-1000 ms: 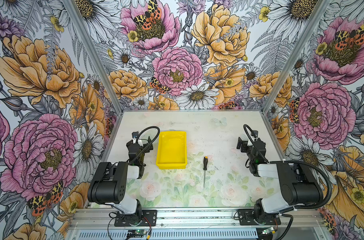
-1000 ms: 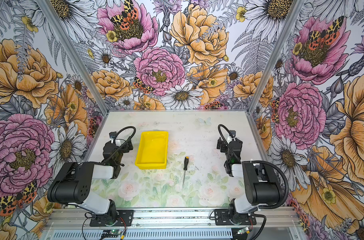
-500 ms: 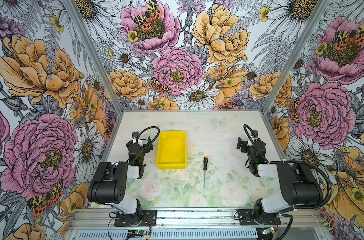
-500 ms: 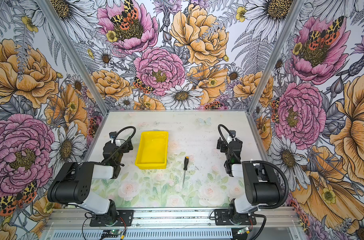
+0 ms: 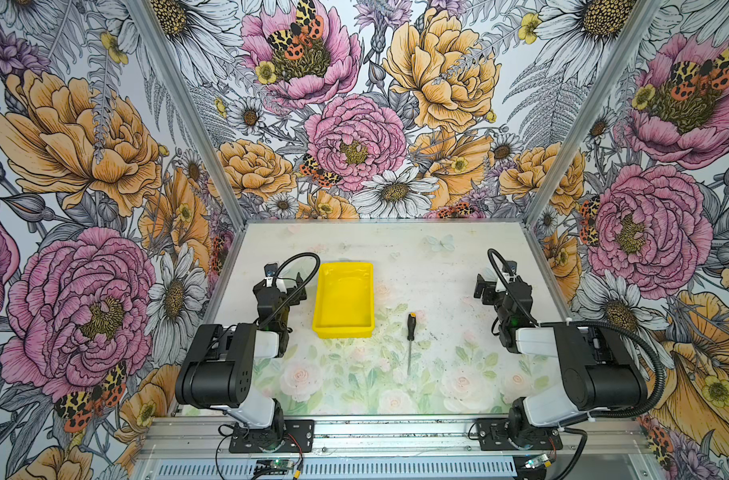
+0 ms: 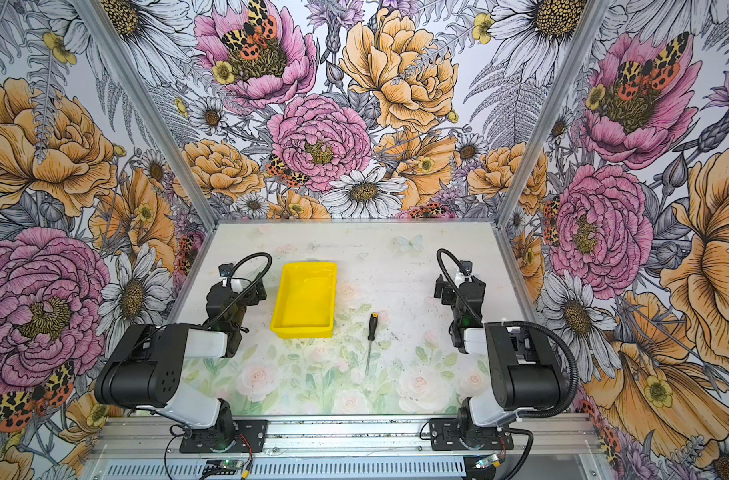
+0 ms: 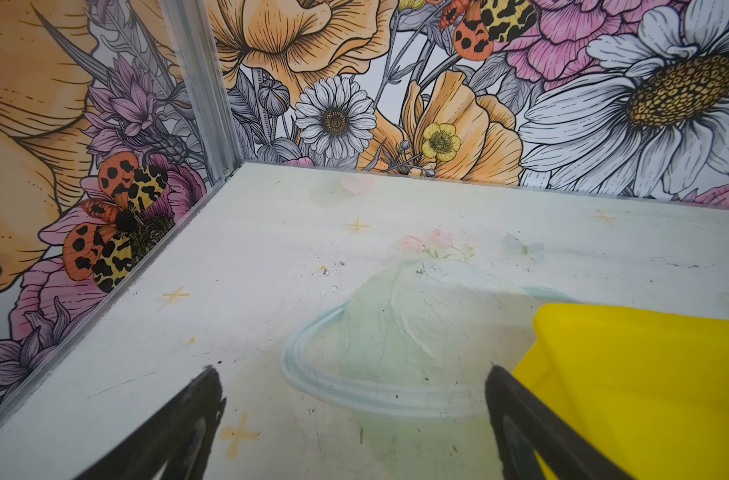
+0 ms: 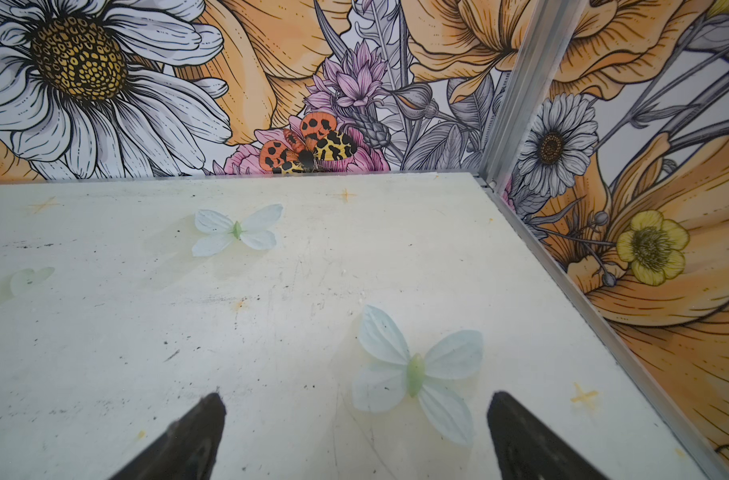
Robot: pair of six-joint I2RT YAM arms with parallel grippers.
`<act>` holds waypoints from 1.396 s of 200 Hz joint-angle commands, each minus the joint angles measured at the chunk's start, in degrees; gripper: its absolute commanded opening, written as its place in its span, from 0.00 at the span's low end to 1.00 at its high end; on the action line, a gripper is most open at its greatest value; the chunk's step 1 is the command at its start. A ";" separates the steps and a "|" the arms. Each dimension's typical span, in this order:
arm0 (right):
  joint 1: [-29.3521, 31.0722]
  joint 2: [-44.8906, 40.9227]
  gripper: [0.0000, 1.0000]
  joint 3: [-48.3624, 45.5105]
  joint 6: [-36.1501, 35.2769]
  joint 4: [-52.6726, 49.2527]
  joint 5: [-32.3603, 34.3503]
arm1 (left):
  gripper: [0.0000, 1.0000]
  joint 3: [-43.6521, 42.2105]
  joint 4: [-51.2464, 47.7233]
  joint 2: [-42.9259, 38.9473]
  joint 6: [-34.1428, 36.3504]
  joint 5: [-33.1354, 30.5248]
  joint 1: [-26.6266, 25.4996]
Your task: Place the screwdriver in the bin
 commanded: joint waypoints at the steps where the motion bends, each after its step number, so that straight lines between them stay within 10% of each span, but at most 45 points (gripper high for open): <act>1: -0.23 0.76 0.99 -0.33 -0.03 2.18 -0.51 | 0.99 0.18 1.19 -0.11 0.43 0.76 0.37; 85: -0.01 -2.25 0.99 4.13 -0.56 -8.39 -1.36 | 0.99 -0.18 -0.62 -3.07 -0.63 -2.23 0.23; 147: 4.81 -11.03 0.99 8.43 -0.33 -24.65 6.25 | 0.99 4.02 -21.37 -14.59 -0.50 -2.52 -0.29; 195: 8.42 -17.24 0.99 19.27 17.62 -51.80 17.97 | 0.99 7.18 -37.60 -23.42 -2.56 -6.36 -2.49; 279: 15.92 -9.04 0.99 28.64 27.32 -72.32 5.72 | 0.99 10.15 -51.38 -33.81 -9.95 12.37 -4.28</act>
